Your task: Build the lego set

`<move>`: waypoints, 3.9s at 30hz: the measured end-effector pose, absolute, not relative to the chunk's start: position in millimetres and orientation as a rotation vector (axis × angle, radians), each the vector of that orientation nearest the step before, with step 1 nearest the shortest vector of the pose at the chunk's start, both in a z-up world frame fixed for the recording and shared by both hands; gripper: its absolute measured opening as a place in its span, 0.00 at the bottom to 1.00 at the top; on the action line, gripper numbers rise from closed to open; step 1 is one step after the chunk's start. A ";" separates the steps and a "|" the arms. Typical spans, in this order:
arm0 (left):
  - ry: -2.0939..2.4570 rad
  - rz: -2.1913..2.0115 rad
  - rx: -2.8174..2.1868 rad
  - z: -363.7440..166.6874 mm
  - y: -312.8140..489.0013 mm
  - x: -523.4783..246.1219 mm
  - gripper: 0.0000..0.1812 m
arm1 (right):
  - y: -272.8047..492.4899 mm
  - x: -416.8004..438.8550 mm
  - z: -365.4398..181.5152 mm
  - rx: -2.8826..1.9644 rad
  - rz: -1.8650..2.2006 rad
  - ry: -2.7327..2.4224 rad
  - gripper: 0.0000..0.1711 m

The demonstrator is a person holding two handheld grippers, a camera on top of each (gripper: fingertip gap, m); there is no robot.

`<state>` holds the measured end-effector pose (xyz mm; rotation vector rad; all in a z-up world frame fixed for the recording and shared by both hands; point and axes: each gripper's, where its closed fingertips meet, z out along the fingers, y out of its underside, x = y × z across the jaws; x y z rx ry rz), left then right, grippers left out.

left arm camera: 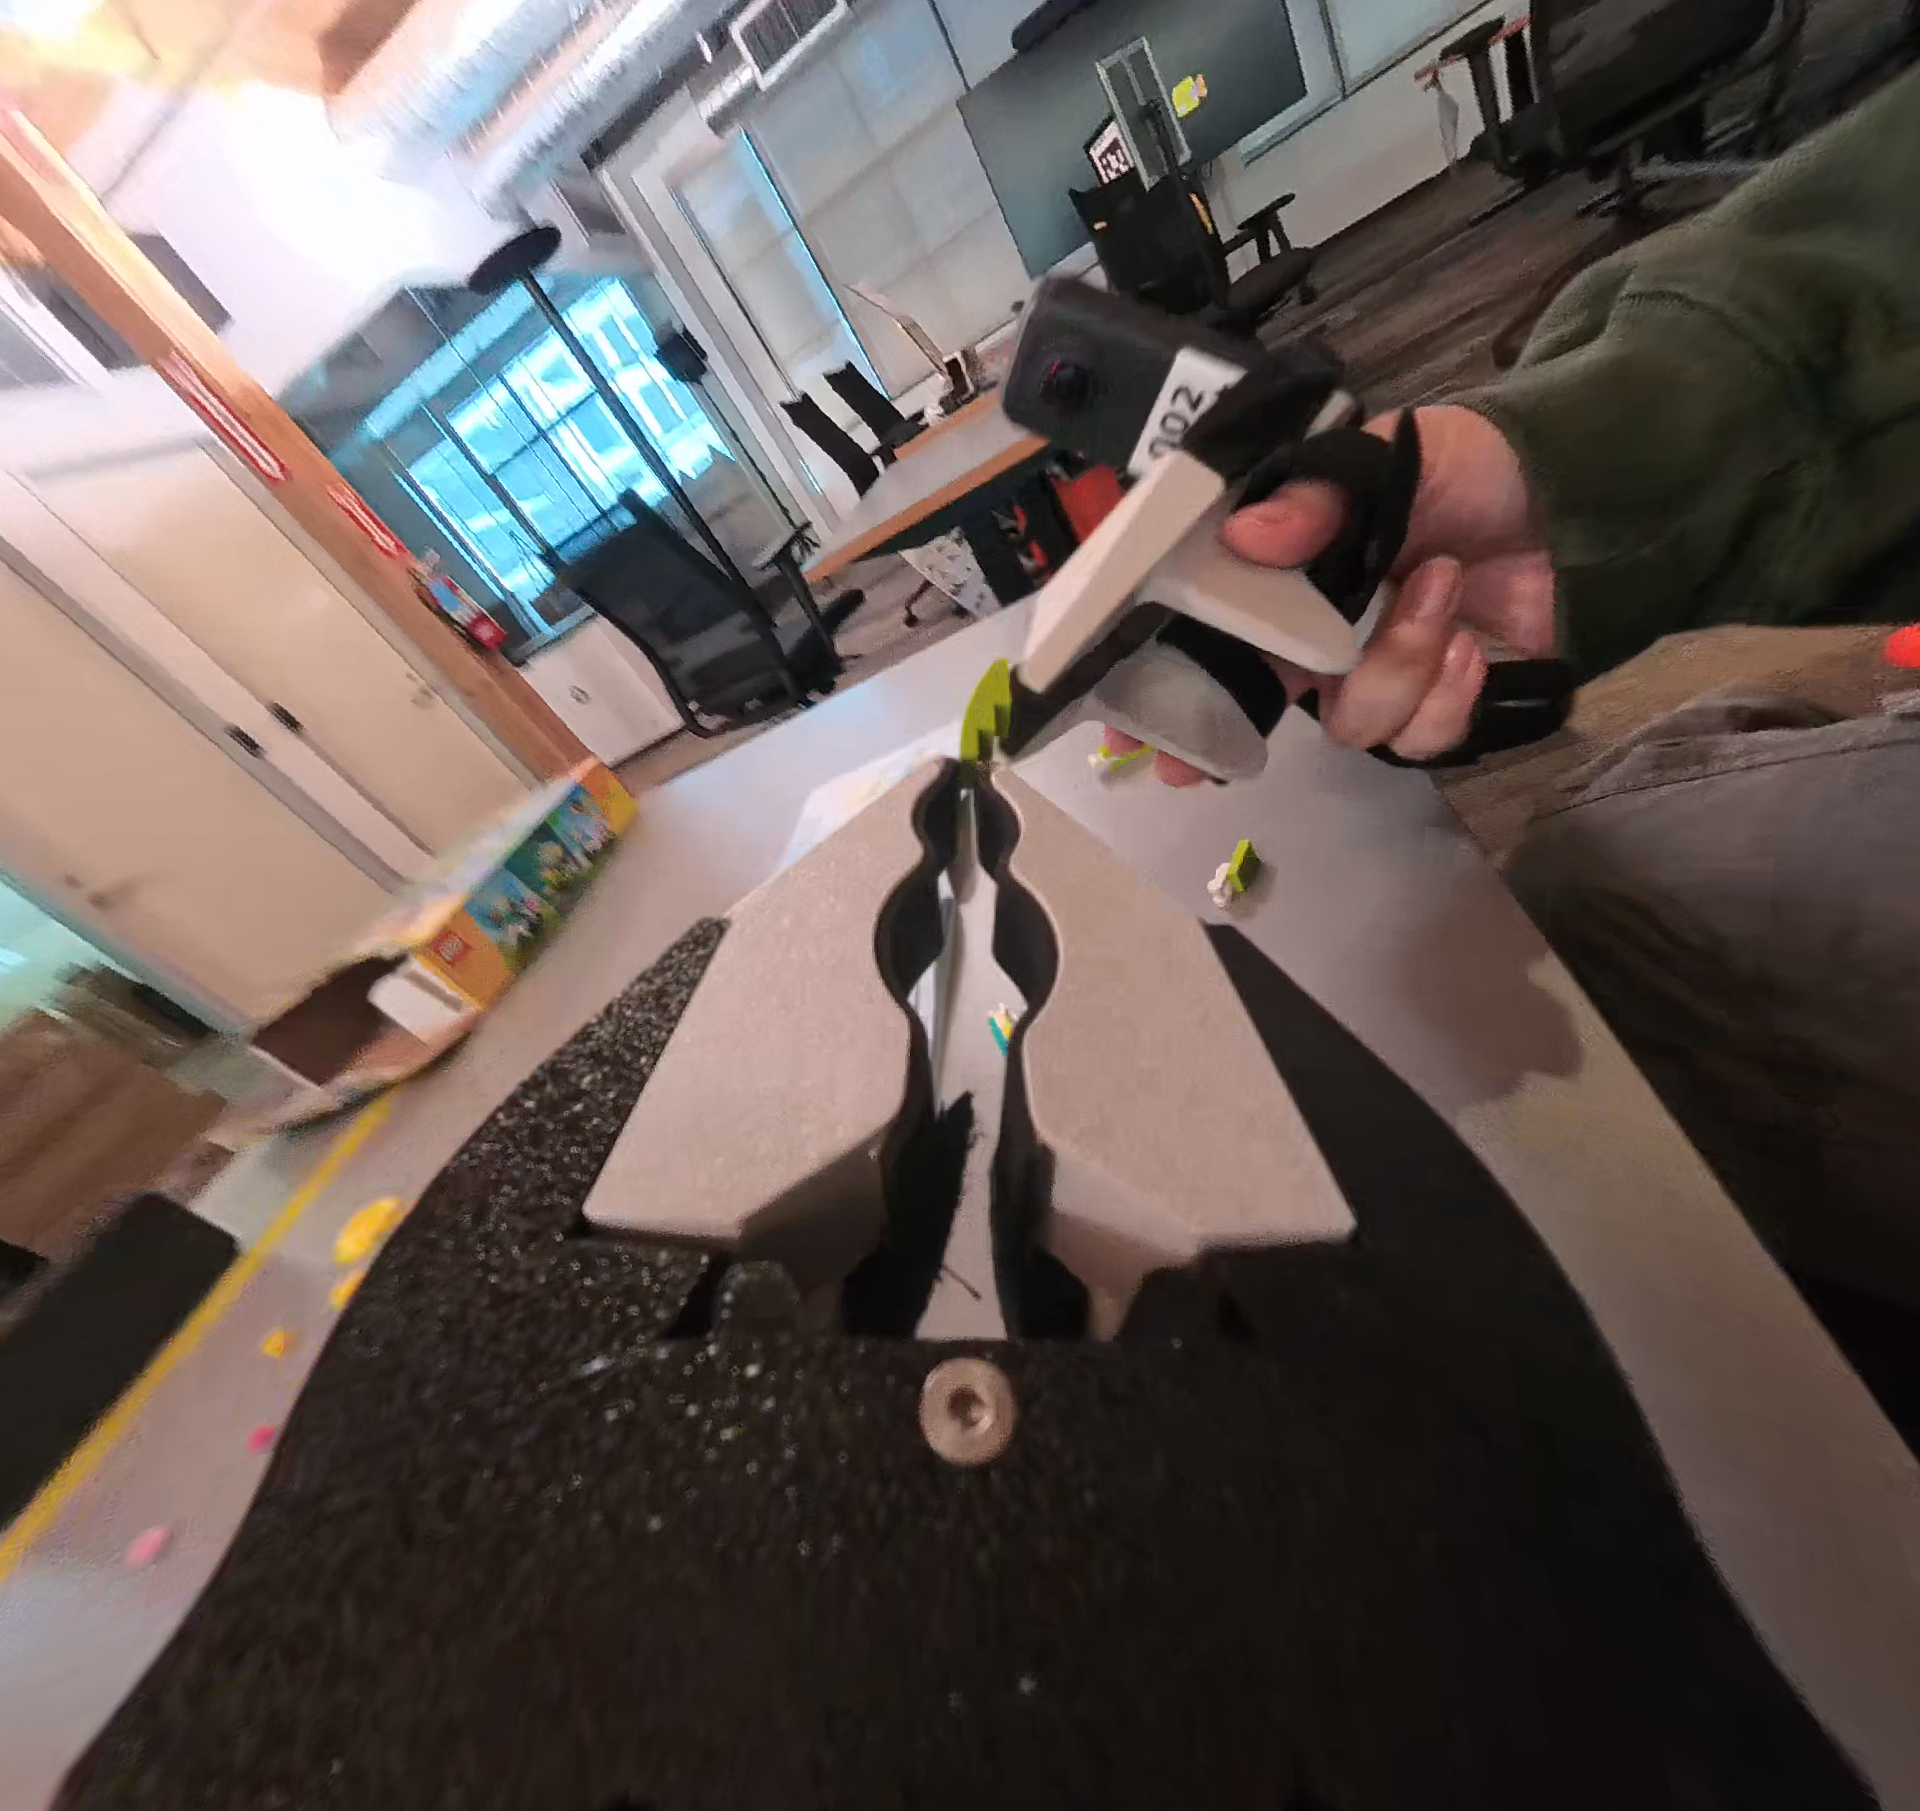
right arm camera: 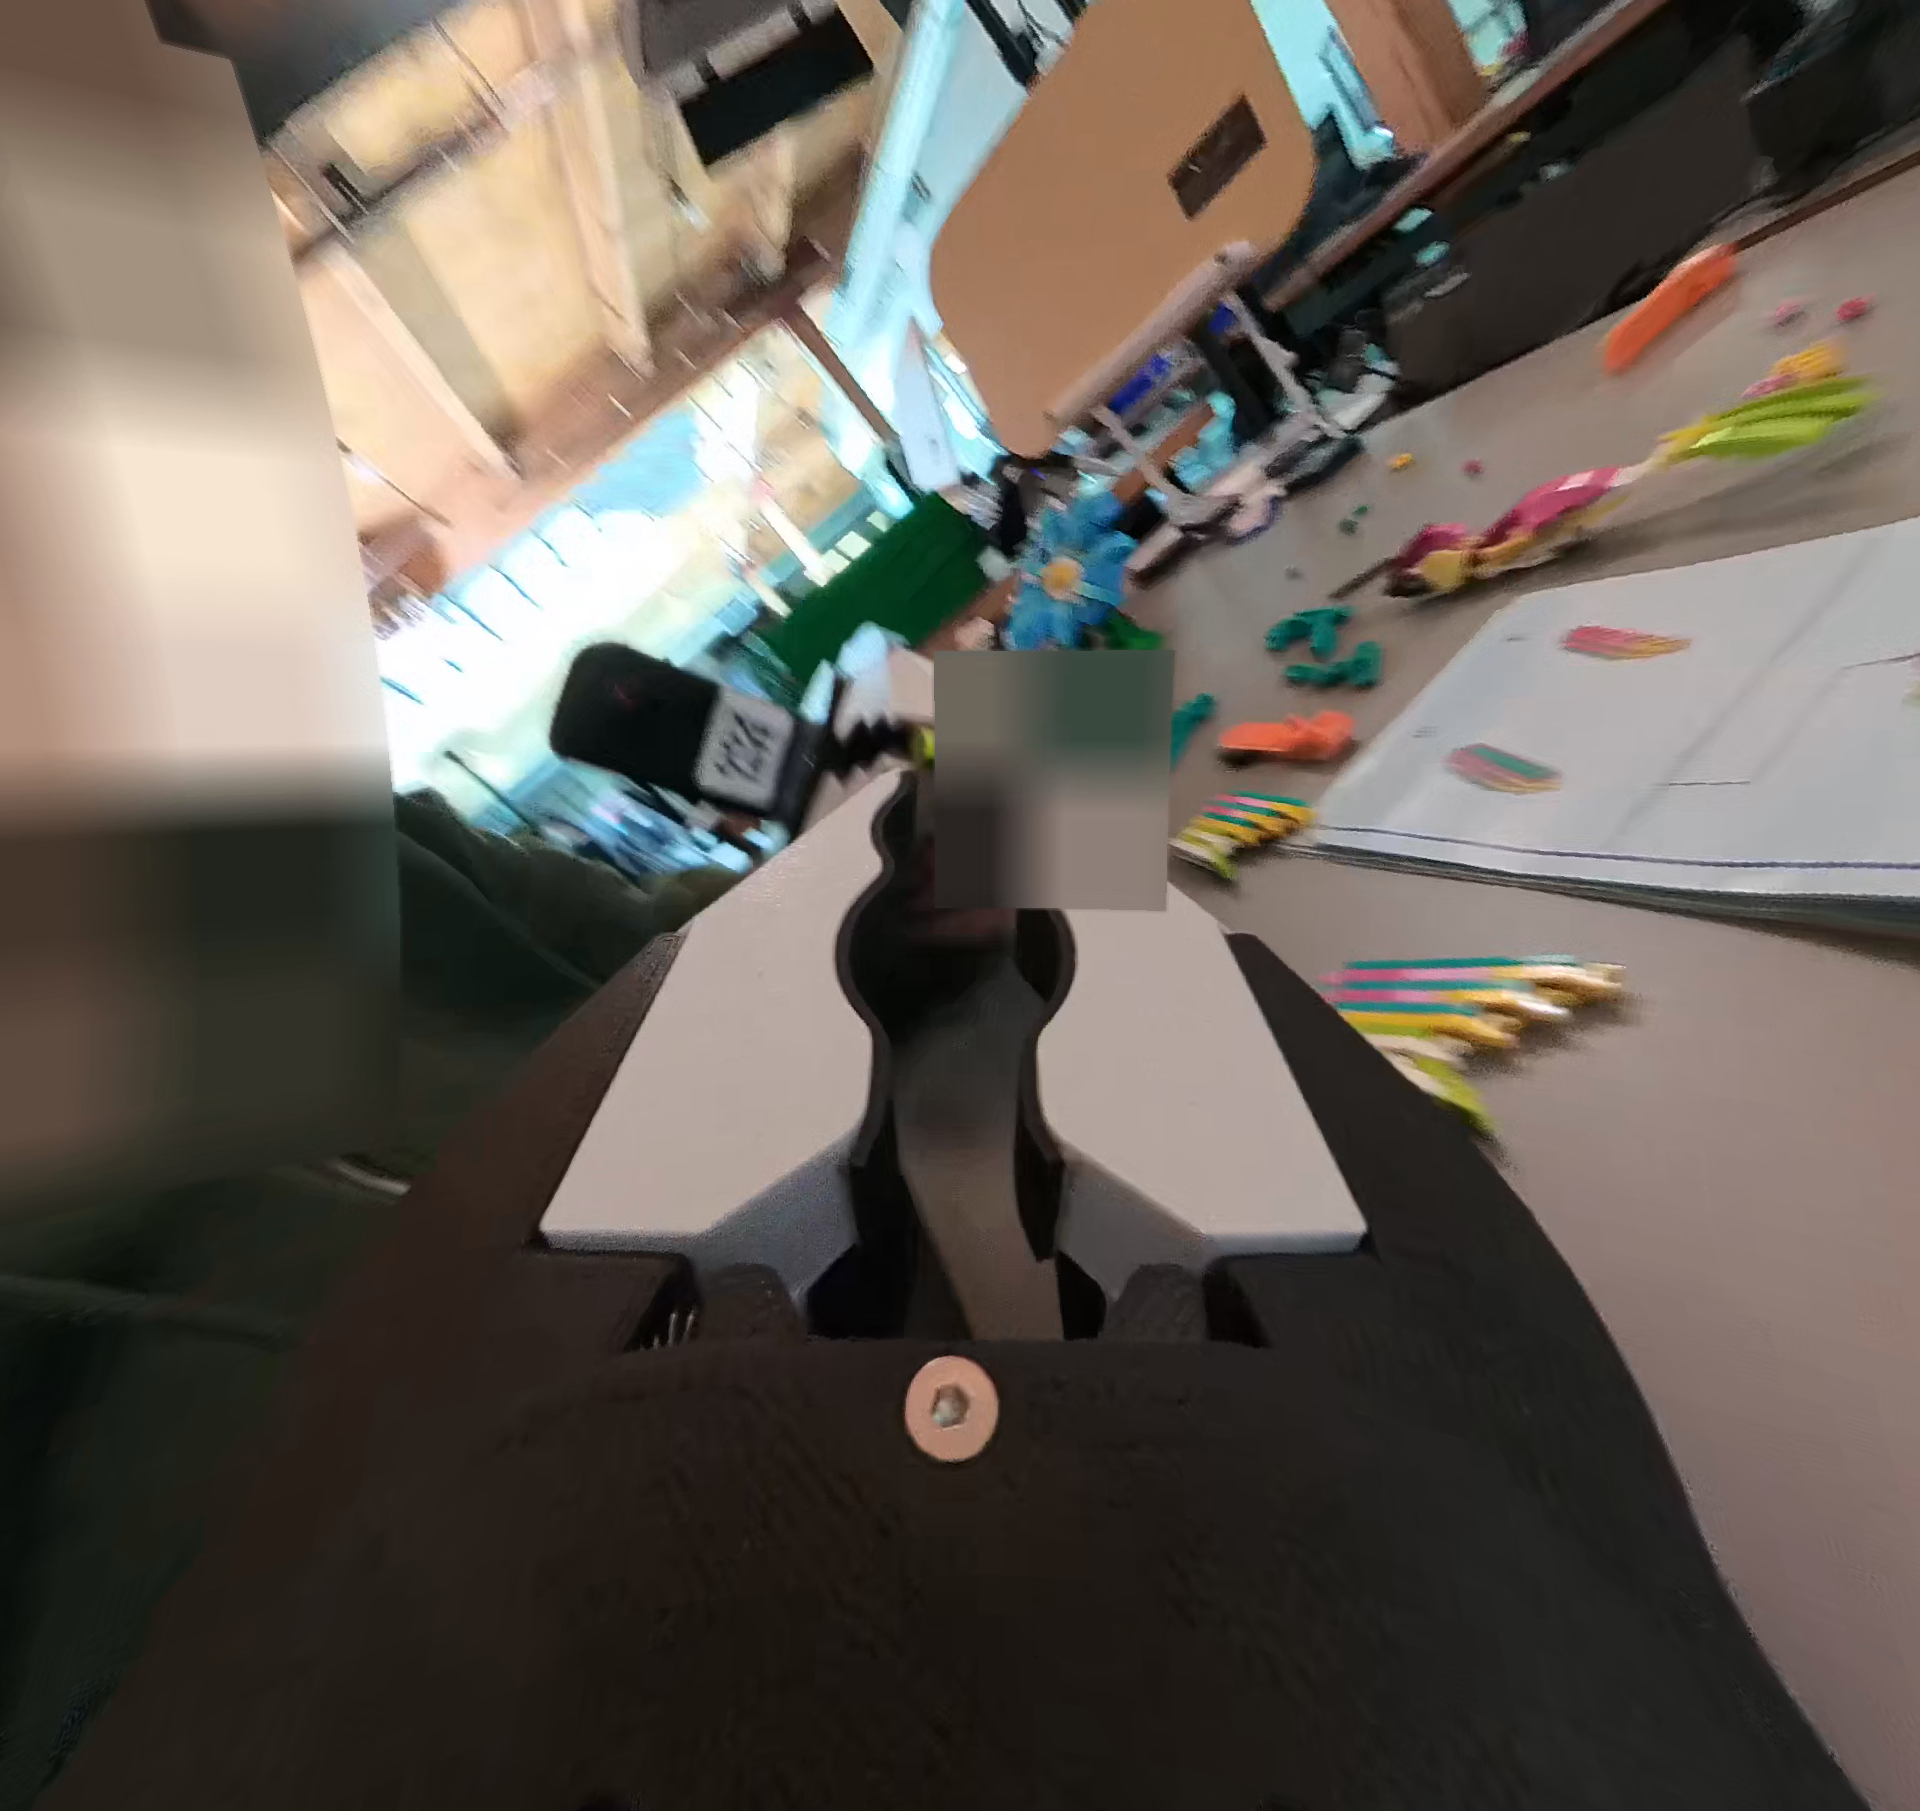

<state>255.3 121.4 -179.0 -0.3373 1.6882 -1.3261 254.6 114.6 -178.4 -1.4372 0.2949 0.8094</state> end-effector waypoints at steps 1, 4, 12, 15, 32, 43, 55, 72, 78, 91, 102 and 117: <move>1.714 -1.359 -0.373 -180.8 123.8 257.1 0.00 | 111.2 260.3 -186.3 -1.515 0.705 0.257 0.11; 1.795 -1.471 -0.453 -187.0 124.8 258.7 0.00 | 99.3 270.4 -195.2 -1.665 0.381 0.089 0.15; 1.938 -1.501 -0.425 -206.2 106.9 252.4 0.00 | 101.1 246.5 -197.2 -1.745 0.145 -0.187 0.10; 1.956 -1.514 -0.406 -207.6 103.6 249.5 0.00 | 102.9 241.9 -203.8 -1.775 0.137 -0.220 0.09; 2.027 -1.596 -0.367 -214.4 92.3 239.5 0.00 | 95.5 235.1 -214.1 -1.831 0.044 -0.346 0.03; 2.041 -1.591 -0.352 -217.1 90.5 238.0 0.00 | 93.5 233.6 -217.0 -1.829 0.073 -0.333 0.03; 2.000 -1.596 -0.333 -214.4 89.0 237.4 0.00 | 92.0 233.1 -214.5 -1.798 0.084 -0.327 0.02; 1.943 -1.588 -0.397 -212.1 95.4 245.0 0.10 | 55.9 256.8 -206.6 -1.750 -0.053 -0.186 0.02; 1.926 -1.593 -0.405 -209.2 96.7 245.8 0.11 | 43.0 265.7 -208.7 -1.744 -0.067 -0.128 0.02; 1.971 -1.528 -0.253 -213.0 82.4 233.9 0.13 | 1.2 307.6 -215.9 -1.764 -0.224 0.046 0.02; 2.032 -1.480 -0.252 -223.7 78.1 234.3 0.13 | 2.6 306.8 -258.0 -2.020 -0.190 0.023 0.03; 2.051 -1.452 -0.304 -228.6 81.6 238.7 0.13 | 23.6 310.4 -287.0 -2.244 -0.012 -0.016 0.03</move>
